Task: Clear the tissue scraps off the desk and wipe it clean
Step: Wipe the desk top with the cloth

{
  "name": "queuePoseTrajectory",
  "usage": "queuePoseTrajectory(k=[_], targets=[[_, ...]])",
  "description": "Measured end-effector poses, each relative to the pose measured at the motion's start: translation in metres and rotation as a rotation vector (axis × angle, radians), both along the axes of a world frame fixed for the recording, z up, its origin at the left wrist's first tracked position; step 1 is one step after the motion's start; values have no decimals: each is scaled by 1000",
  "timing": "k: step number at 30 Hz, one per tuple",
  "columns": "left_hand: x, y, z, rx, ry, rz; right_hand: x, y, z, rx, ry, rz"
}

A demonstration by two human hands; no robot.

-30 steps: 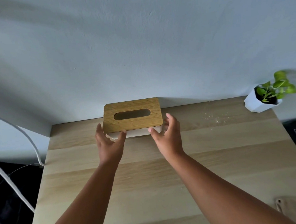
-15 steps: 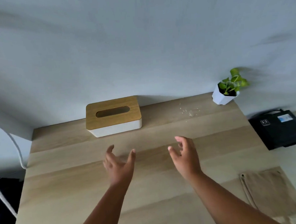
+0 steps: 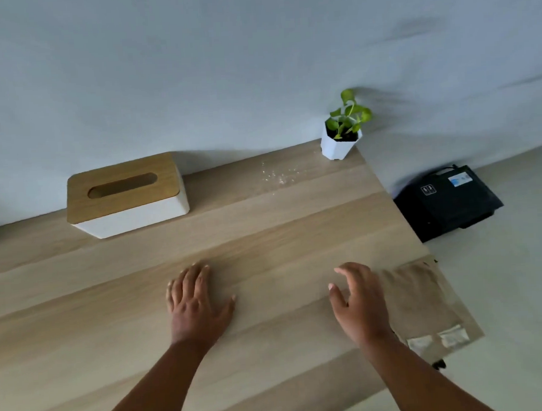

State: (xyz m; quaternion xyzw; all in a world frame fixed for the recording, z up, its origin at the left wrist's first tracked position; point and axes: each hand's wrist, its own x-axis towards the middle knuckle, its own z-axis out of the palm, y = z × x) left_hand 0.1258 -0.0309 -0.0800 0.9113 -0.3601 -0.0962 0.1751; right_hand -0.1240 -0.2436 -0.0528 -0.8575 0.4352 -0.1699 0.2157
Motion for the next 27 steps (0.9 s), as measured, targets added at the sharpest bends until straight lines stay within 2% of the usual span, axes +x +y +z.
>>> queuePoseTrajectory(k=[7, 11, 15, 22, 27], targets=[[-32, -23, -8, 57, -43, 148, -120, -43, -11, 14, 140, -43], [-40, -27, -11, 55, -77, 188, -159, -61, -15, 12, 310, 35], [-39, -27, -16, 49, -114, 186, -156, -79, -19, -96, 497, 178], [-35, -25, -23, 69, -147, 177, -141, -79, -50, -182, 574, 297], [-32, -23, -30, 73, -169, 180, -95, -92, -55, -185, 605, 330]])
